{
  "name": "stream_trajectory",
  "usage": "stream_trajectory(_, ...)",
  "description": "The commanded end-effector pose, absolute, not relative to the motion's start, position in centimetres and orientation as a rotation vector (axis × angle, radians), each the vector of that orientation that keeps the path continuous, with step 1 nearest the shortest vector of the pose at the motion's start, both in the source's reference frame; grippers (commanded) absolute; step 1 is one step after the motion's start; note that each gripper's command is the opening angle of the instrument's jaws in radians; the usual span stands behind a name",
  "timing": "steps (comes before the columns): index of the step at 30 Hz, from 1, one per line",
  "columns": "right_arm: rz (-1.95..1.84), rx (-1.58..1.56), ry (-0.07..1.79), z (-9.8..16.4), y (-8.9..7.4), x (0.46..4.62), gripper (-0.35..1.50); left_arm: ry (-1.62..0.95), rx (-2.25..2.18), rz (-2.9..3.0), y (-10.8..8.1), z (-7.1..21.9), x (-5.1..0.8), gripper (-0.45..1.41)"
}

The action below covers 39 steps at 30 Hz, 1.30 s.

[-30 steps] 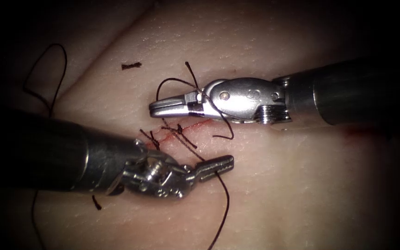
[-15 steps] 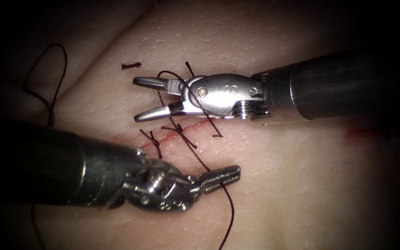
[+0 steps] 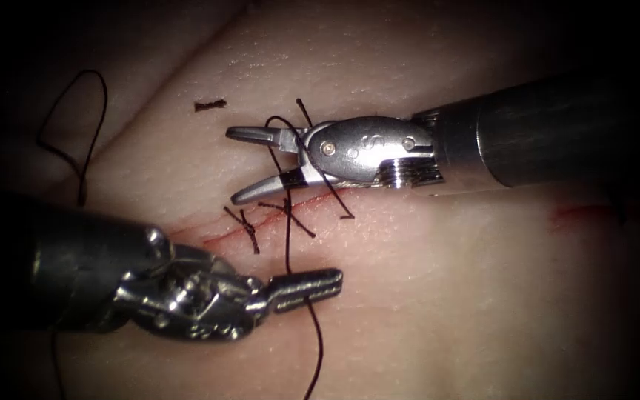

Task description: Wound Closure

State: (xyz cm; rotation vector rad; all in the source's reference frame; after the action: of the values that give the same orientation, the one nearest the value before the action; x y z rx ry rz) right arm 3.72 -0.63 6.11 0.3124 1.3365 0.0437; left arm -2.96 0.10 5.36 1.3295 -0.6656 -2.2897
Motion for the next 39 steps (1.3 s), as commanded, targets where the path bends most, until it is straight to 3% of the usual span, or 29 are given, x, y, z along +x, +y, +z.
stream_trajectory(1, 0.033, 0.318, 1.330, 6.2, -0.7, 3.76, 0.91, -0.665, 1.304, -2.303, 0.1, 5.4, -2.98, -0.45)
stream_trajectory(15, -0.023, 0.364, 1.275, 6.4, -1.0, 3.50, 0.88, -0.612, 1.218, -2.269, 0.4, 5.3, -2.67, -0.45)
stream_trajectory(22, -0.055, 0.397, 1.245, 6.4, -1.1, 3.52, 0.98, -0.619, 1.252, -2.231, 0.6, 5.2, -2.61, -0.45)
stream_trajectory(39, -0.141, 0.563, 1.351, 6.3, -1.1, 3.53, 0.89, -0.586, 1.483, -2.086, 1.4, 5.8, -2.61, -0.45)
